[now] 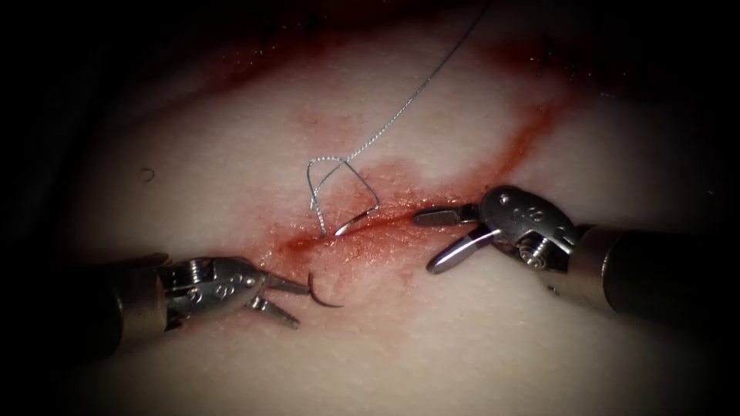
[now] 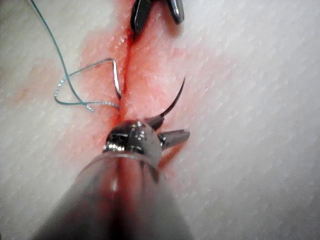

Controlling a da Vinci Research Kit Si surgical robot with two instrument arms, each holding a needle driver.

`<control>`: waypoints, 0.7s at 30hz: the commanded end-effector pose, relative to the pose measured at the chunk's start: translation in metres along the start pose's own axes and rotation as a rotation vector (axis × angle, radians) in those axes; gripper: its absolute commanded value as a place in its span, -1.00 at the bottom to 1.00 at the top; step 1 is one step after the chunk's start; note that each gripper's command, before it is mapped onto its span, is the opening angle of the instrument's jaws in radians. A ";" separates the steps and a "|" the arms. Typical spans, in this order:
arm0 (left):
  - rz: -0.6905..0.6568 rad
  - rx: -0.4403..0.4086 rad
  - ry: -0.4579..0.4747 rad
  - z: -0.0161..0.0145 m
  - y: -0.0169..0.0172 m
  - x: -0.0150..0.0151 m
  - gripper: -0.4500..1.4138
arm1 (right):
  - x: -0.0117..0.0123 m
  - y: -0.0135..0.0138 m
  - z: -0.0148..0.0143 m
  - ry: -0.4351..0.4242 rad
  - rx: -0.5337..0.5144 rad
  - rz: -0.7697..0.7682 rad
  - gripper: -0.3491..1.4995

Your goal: Wound Closure

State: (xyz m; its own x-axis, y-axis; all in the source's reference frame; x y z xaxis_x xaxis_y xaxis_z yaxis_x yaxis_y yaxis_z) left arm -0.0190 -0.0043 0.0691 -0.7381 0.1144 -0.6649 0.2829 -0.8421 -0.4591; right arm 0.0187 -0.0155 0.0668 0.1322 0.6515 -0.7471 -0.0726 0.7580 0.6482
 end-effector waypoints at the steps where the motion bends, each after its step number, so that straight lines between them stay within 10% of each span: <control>1: -0.001 -0.004 -0.003 0.0009 -0.0003 0.0001 -0.05 | -0.0006 0.0002 0.0010 0.001 0.002 -0.001 0.60; 7: -0.005 0.009 -0.014 0.0011 -0.0018 0.0015 0.26 | -0.0012 0.0000 0.0017 -0.001 0.012 -0.013 0.58; 21: -0.013 0.045 -0.052 0.0007 -0.0019 0.0020 0.10 | -0.0012 0.0000 0.0016 -0.002 0.013 -0.008 0.56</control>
State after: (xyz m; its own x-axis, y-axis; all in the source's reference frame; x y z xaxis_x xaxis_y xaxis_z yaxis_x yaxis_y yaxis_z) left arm -0.0209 -0.0029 0.0686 -0.7761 0.0961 -0.6233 0.2503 -0.8602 -0.4443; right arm 0.0192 -0.0161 0.0673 0.1355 0.6452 -0.7519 -0.0606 0.7629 0.6437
